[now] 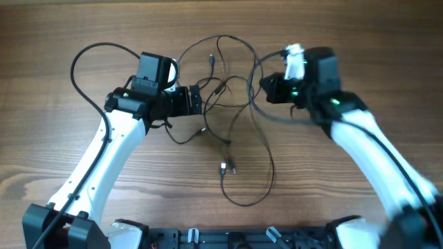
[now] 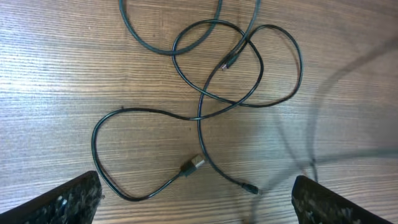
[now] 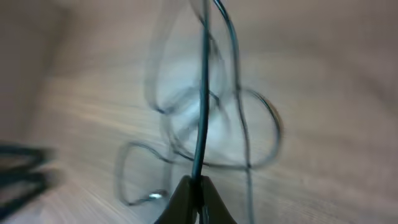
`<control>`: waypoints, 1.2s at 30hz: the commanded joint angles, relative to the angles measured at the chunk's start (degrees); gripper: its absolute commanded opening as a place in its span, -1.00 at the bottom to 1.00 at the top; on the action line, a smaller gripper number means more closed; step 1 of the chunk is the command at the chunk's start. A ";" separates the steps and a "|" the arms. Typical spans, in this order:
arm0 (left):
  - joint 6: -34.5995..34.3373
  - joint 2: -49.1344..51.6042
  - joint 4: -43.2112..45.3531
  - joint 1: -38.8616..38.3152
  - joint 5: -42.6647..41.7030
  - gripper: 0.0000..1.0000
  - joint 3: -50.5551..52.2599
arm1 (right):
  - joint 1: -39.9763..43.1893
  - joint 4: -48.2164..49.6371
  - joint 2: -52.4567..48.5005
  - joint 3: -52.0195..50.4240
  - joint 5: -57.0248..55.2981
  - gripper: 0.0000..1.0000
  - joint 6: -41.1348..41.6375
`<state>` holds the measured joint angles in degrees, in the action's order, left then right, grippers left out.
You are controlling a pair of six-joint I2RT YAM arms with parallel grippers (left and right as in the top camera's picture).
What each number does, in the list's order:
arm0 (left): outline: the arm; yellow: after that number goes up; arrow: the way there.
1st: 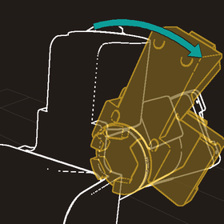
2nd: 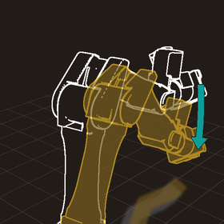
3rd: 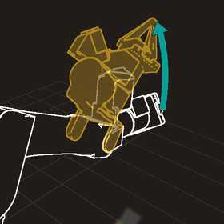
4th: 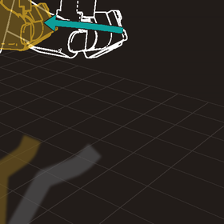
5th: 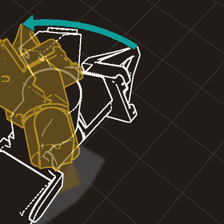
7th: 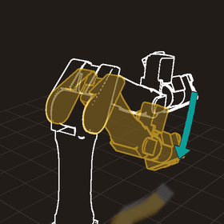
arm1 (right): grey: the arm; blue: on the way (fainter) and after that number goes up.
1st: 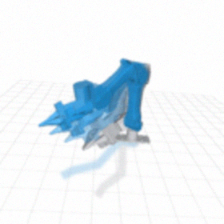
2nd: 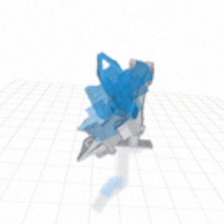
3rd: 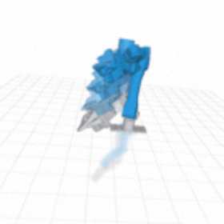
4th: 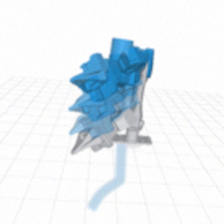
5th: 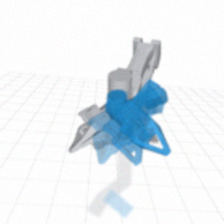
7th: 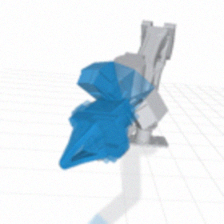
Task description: Untangle cables
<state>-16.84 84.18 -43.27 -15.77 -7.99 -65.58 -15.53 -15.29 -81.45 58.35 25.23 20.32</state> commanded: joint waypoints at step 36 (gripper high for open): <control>-0.35 3.06 27.34 -6.12 -18.91 0.05 0.11 | 0.13 19.10 20.90 1.75 37.99 -0.91 5.84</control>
<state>-17.26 85.54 -17.85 -19.86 -33.08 -65.47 -15.42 2.72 -60.25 59.77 56.86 24.49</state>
